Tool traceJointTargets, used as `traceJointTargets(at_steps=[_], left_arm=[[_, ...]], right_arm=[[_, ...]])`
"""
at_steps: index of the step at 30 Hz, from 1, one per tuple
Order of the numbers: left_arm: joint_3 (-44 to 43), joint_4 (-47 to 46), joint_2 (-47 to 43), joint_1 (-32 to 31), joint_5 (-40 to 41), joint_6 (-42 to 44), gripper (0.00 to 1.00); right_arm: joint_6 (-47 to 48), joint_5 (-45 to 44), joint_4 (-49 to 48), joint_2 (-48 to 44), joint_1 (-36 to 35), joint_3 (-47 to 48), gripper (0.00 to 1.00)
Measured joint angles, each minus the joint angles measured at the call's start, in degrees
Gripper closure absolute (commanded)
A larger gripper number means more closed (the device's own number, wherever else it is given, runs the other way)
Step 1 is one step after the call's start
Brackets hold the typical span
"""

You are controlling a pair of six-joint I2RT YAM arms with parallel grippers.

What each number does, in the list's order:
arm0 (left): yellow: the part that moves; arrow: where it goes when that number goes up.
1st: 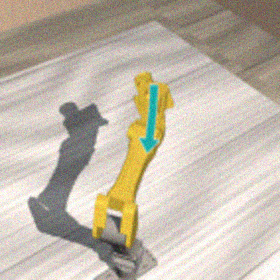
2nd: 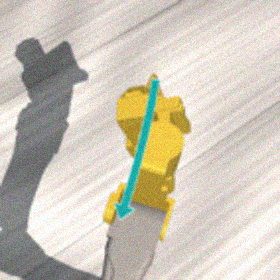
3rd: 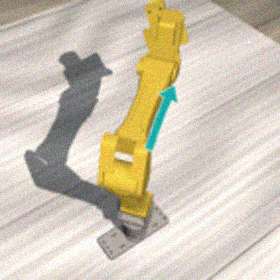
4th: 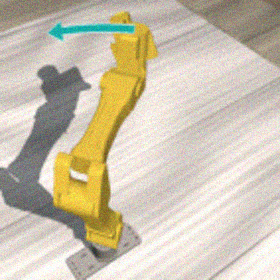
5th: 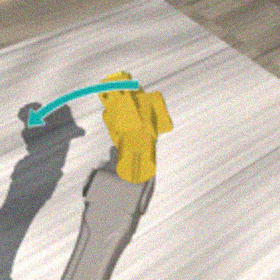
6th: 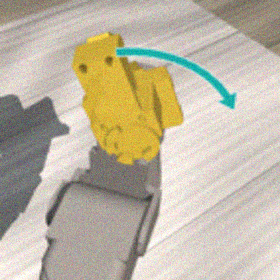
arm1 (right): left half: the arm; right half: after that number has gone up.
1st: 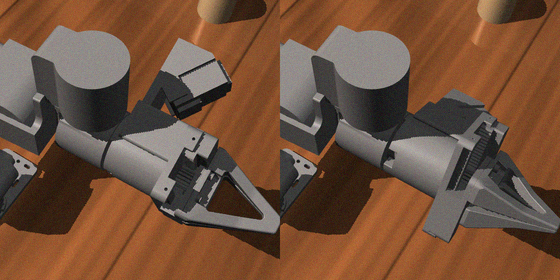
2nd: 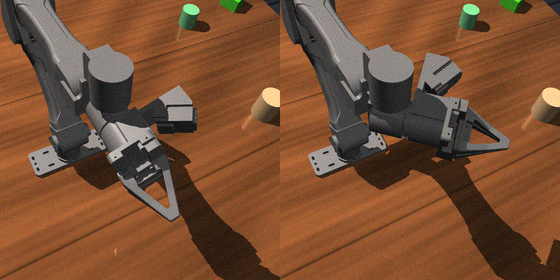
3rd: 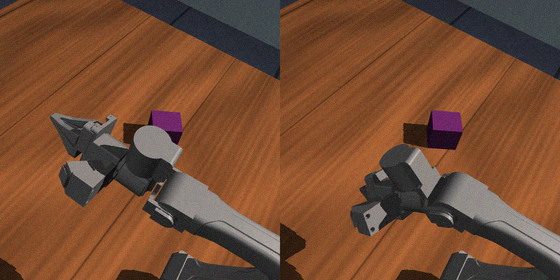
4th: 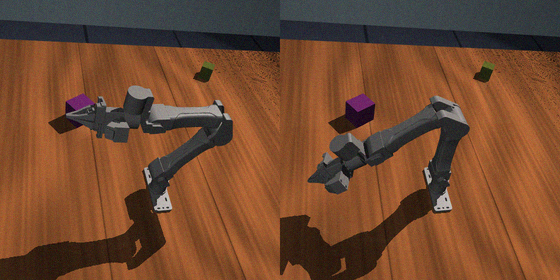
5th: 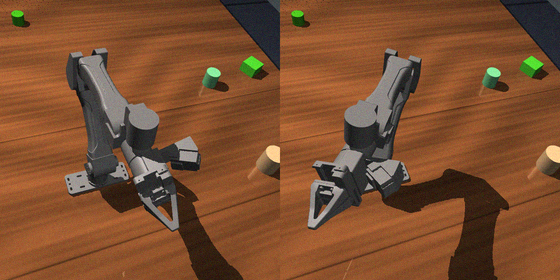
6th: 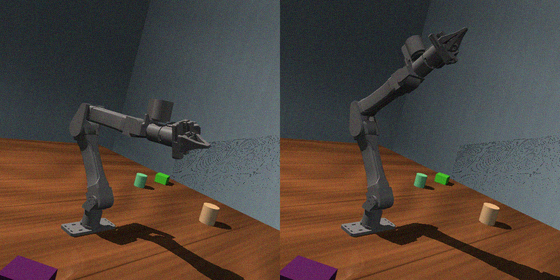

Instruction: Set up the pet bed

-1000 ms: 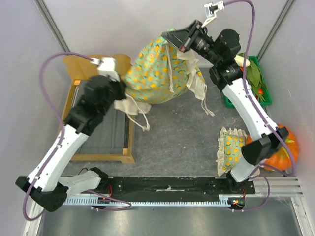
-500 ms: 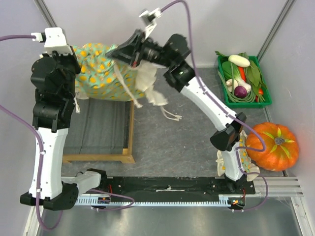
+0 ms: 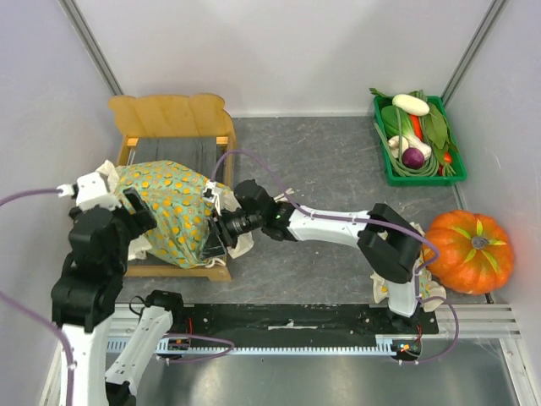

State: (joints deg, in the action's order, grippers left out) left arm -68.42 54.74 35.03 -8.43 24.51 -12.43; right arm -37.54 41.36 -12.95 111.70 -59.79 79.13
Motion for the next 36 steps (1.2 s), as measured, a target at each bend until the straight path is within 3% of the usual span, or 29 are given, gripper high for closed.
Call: traceJointTargets(at_steps=[3, 6, 13, 18, 23, 28, 36], left_arm=[[-2.4, 4.7, -3.7, 0.0, -0.1, -4.6, 0.08], [-6.9, 9.0, -3.8, 0.0, 0.4, -8.2, 0.06], [-17.2, 15.1, -6.1, -0.1, 4.5, -11.8, 0.04], [-20.5, 14.9, -8.8, -0.3, 5.0, -11.9, 0.02], [-16.1, 13.9, -7.4, -0.4, 0.3, -11.9, 0.02], [-12.1, 13.3, -4.7, -0.4, -5.7, -11.9, 0.01], [-9.3, 12.8, -5.2, -0.4, -9.8, -11.8, 0.0]], right_arm=[[0.4, 1.1, 0.3, -4.5, -0.1, -3.7, 0.26], [1.1, 1.9, 0.3, -12.2, 0.4, -5.7, 0.2], [4.1, 3.1, 0.1, -28.9, 1.8, -7.5, 0.1], [3.4, -5.3, 0.9, -33.0, 9.8, -8.7, 0.08], [2.3, -16.0, 5.9, -18.4, 16.4, 0.2, 0.06], [1.2, -23.4, 11.5, 4.3, 16.9, 15.8, 0.05], [0.1, -35.5, 21.3, 24.0, 16.5, 34.9, 0.1]])
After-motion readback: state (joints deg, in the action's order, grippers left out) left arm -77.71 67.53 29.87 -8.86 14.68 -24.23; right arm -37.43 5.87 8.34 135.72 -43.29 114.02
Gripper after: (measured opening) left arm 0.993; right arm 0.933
